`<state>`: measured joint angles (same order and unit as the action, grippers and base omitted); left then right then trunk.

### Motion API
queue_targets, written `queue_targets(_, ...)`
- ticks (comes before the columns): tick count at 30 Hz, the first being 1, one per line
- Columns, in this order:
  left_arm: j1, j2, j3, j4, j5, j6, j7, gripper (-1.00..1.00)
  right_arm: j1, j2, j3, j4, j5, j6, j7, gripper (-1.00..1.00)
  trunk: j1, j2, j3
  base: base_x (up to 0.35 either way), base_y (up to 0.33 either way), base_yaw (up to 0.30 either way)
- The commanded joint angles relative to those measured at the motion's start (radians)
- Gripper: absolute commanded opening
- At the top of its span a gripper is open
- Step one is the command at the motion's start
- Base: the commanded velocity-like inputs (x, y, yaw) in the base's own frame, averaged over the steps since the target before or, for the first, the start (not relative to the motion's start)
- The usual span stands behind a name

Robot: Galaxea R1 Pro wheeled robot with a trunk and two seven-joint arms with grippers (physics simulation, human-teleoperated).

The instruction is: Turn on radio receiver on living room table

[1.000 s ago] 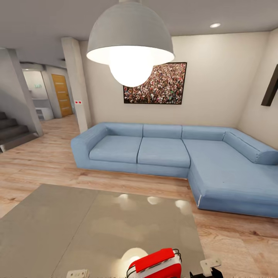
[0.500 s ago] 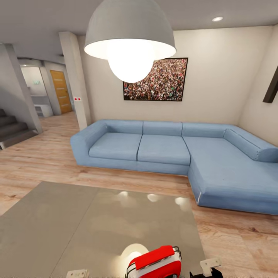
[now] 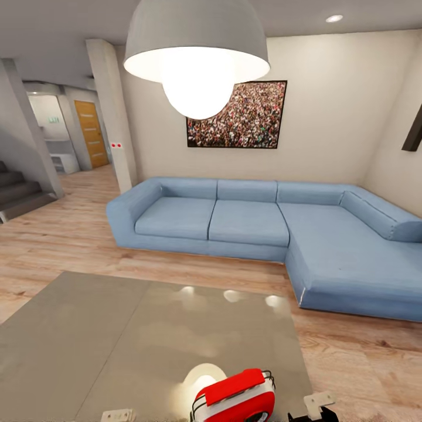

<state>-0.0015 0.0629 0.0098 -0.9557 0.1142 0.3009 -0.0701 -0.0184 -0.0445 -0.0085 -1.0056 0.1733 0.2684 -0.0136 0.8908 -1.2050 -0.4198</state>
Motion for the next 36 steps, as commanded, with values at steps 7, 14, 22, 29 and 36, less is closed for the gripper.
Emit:
queue_targets(7,0.000,0.000,0.000,0.000,0.000,0.001,0.000,1.00,0.000,0.000,0.002,0.000,0.000,0.000,0.000,1.00,0.000,0.000,-0.011,0.000,0.000,0.000)
queue_targets(14,0.000,0.000,0.001,0.000,0.000,0.001,-0.001,1.00,0.000,0.004,0.003,-0.003,0.005,0.000,0.001,1.00,0.000,0.000,-0.014,0.000,0.000,0.000)
queue_targets(22,0.000,0.000,0.002,0.000,0.001,0.000,-0.001,1.00,0.000,0.005,0.007,-0.005,0.006,-0.001,0.001,1.00,0.000,0.000,-0.014,0.000,0.000,0.000)
queue_targets(29,0.000,0.000,0.001,0.000,0.001,-0.001,-0.001,1.00,0.000,0.009,0.010,-0.002,0.007,0.000,-0.001,1.00,0.000,0.000,-0.015,0.000,0.000,0.000)
queue_targets(36,0.000,0.000,0.002,0.000,0.001,-0.002,-0.001,1.00,0.000,0.006,0.010,-0.002,0.008,0.000,-0.002,1.00,0.000,0.000,-0.025,0.000,0.000,0.000)
